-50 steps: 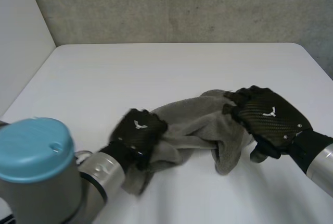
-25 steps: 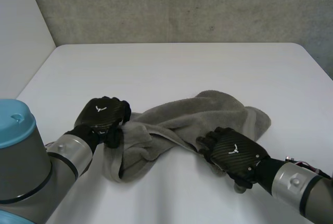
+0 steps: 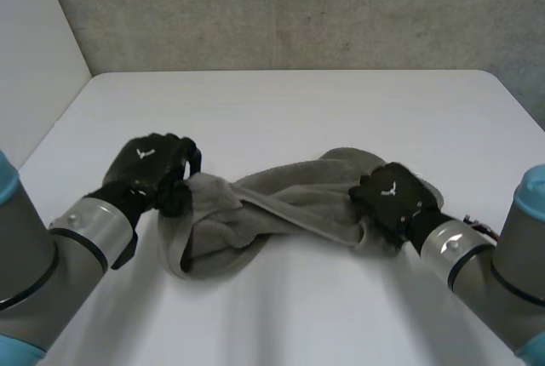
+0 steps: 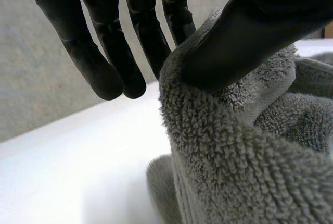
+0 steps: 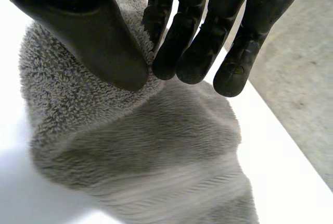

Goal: Fold the towel.

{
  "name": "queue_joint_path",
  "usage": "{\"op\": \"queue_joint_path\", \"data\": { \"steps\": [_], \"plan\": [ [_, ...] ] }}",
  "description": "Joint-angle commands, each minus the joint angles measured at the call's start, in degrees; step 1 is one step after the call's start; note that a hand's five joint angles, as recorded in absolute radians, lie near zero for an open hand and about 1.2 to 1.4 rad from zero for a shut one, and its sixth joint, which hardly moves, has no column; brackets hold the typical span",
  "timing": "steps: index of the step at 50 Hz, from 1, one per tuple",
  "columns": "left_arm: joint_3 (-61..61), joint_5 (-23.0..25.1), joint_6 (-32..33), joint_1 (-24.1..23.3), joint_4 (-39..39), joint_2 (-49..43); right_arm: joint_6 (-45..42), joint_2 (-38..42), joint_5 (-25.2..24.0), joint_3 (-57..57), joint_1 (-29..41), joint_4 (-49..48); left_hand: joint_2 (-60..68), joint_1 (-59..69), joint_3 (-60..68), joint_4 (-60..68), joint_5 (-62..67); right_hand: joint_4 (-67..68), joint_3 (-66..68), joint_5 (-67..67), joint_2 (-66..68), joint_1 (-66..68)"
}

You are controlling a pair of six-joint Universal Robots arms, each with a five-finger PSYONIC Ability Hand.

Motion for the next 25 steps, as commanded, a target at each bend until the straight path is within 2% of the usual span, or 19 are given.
{"op": "queue_joint_path", "data": {
  "steps": [1,2,3,5,8,10,11,13,16,18,19,21,25],
  "plan": [
    [3.33,-0.09,-4.81,0.5,-0.63,7.85,5.71,-5.92,0.99,-8.28,-0.65,7.17,-4.73,0.67,-8.27,-6.45,-13.64,3.76,4.47,5.6,4.01,11.66],
    [4.64,-0.09,-6.57,0.85,-0.8,10.22,8.95,-9.79,0.9,-11.44,-0.92,10.59,-4.73,0.67,-8.27,-6.45,-13.64,3.76,4.47,5.6,4.01,11.66],
    [4.66,-0.09,-6.59,0.86,-0.8,10.25,8.98,-9.83,0.9,-11.47,-0.92,10.63,-4.73,0.67,-8.27,-6.45,-13.64,3.76,4.47,5.6,4.01,11.66],
    [5.98,-0.09,-8.52,1.56,-1.24,12.71,16.5,-14.91,0.2,-18.55,-2.49,17.54,-4.73,0.67,-8.27,-6.45,-13.64,3.76,4.47,5.6,4.01,11.66],
    [8.79,-0.09,-11.86,3.84,-2.82,16.66,19.35,-15.54,0.02,-22.9,-4.0,21.44,-4.73,0.67,-8.27,-6.45,-13.64,3.76,4.47,5.6,4.01,11.66],
    [11.33,0.0,-14.14,6.64,-4.49,18.24,21.2,-15.89,-0.76,-30.34,-7.06,30.27,-4.73,0.67,-8.27,-6.45,-13.64,3.76,4.47,5.6,4.01,11.66],
    [11.34,0.0,-14.14,6.66,-4.49,18.24,21.2,-15.89,-0.77,-30.37,-7.07,30.32,-4.73,0.67,-8.27,-6.45,-13.64,3.76,4.47,5.6,4.01,11.66],
    [12.22,0.0,-14.67,7.89,-5.46,18.24,19.1,-15.37,-3.74,-35.44,-8.74,39.32,-4.73,0.67,-8.27,-6.45,-13.64,3.76,4.47,5.6,4.01,11.66],
    [12.83,0.09,-14.67,9.56,-7.75,17.63,16.72,-14.92,-6.05,-36.52,-9.27,42.97,-4.73,0.67,-8.27,-6.45,-13.64,3.76,4.47,5.6,4.01,11.66],
    [12.22,0.52,-14.41,9.99,-9.85,15.19,10.25,-11.87,-8.67,-36.61,-9.36,47.61,-4.73,0.67,-8.27,-6.45,-13.64,3.76,4.47,5.6,4.01,11.66],
    [12.22,0.53,-14.41,10.0,-9.86,15.17,10.21,-11.85,-8.68,-36.61,-9.36,47.63,-4.73,0.67,-8.27,-6.45,-13.64,3.76,4.47,5.6,4.01,11.66],
    [11.87,1.66,-14.06,8.77,-10.82,8.43,4.79,-7.13,-8.42,-37.48,-8.75,49.21,-4.73,0.67,-8.27,-6.45,-13.64,3.76,4.47,5.6,4.01,11.66],
    [12.3,2.72,-14.06,7.72,-10.74,2.8,2.66,-2.47,-7.72,-38.71,-8.66,48.69,-4.73,0.67,-8.27,-6.45,-13.64,3.76,4.47,5.6,4.01,11.66]
  ]
}}
